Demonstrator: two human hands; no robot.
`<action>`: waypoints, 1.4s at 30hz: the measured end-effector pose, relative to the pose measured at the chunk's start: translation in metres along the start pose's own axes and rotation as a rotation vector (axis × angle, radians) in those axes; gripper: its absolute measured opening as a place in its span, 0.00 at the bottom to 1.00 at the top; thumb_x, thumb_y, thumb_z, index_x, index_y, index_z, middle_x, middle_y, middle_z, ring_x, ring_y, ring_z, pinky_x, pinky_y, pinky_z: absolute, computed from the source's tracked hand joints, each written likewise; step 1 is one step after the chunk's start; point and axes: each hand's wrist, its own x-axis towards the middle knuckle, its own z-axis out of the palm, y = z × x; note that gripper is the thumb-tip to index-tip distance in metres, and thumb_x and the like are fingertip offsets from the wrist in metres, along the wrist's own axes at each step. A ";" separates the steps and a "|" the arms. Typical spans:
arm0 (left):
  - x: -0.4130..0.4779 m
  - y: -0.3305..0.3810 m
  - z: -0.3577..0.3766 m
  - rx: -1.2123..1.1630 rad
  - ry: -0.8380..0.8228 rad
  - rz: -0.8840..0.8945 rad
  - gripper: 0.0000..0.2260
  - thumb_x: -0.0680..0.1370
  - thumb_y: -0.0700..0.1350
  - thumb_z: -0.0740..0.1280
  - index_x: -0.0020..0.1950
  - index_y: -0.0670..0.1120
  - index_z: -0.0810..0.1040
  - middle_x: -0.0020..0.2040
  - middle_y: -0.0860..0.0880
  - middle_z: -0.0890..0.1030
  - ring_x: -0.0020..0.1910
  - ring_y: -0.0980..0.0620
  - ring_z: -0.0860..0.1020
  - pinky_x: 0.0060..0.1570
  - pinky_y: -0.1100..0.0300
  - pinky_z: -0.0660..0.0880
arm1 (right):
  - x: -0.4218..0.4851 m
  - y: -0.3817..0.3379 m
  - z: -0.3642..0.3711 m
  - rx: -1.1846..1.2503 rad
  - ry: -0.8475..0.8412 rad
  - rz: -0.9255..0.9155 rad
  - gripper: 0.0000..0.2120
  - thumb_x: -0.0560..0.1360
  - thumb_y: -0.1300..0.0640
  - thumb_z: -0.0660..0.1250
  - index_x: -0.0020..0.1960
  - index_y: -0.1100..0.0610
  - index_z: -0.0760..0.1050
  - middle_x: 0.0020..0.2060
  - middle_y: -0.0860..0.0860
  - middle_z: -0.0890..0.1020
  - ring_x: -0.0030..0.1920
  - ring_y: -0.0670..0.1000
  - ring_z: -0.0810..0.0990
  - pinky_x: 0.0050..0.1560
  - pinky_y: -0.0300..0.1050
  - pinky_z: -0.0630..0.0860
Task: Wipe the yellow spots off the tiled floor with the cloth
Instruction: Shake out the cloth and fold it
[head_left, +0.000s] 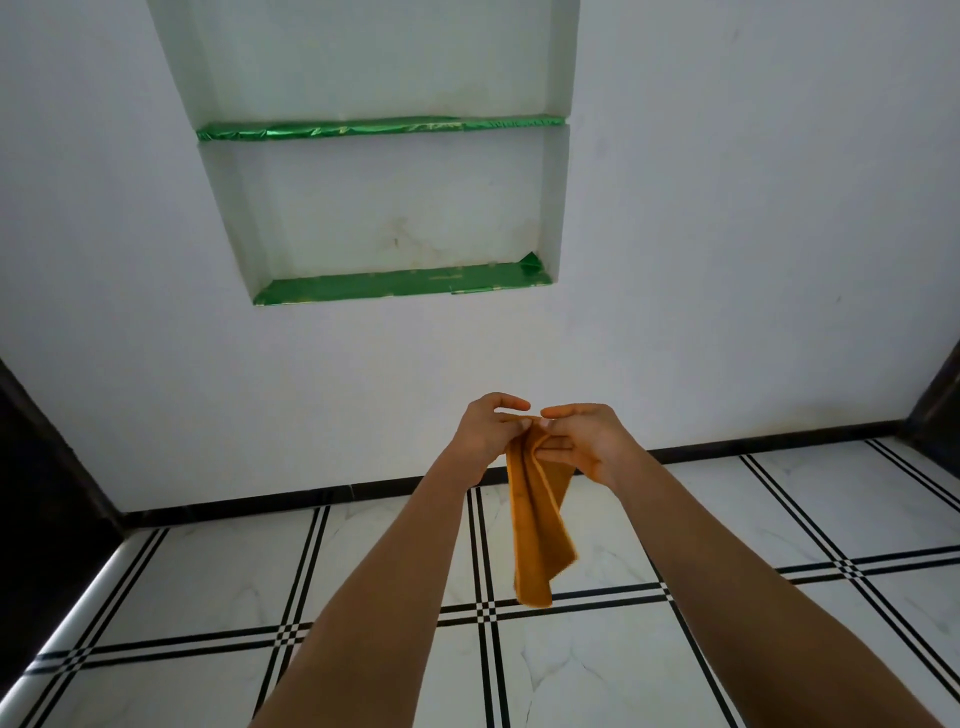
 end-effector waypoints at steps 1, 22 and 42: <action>-0.001 0.001 0.000 -0.016 -0.003 0.003 0.08 0.76 0.39 0.66 0.55 0.44 0.75 0.47 0.45 0.79 0.44 0.51 0.78 0.46 0.59 0.77 | -0.001 -0.001 0.001 0.029 -0.003 0.002 0.10 0.74 0.70 0.65 0.55 0.66 0.74 0.44 0.64 0.81 0.42 0.59 0.83 0.42 0.50 0.81; -0.001 0.014 -0.027 0.089 -0.006 0.099 0.07 0.80 0.40 0.61 0.53 0.50 0.73 0.56 0.45 0.76 0.56 0.46 0.74 0.52 0.53 0.75 | 0.006 -0.003 -0.013 -1.189 -0.065 -0.218 0.20 0.72 0.49 0.70 0.59 0.58 0.73 0.58 0.56 0.77 0.56 0.57 0.76 0.59 0.50 0.74; -0.015 0.029 -0.031 -0.356 -0.020 0.039 0.11 0.76 0.41 0.67 0.58 0.48 0.76 0.55 0.49 0.77 0.55 0.48 0.74 0.52 0.50 0.73 | -0.005 -0.025 -0.029 -0.097 0.019 -0.222 0.23 0.72 0.42 0.65 0.64 0.48 0.71 0.61 0.52 0.73 0.60 0.59 0.73 0.60 0.63 0.73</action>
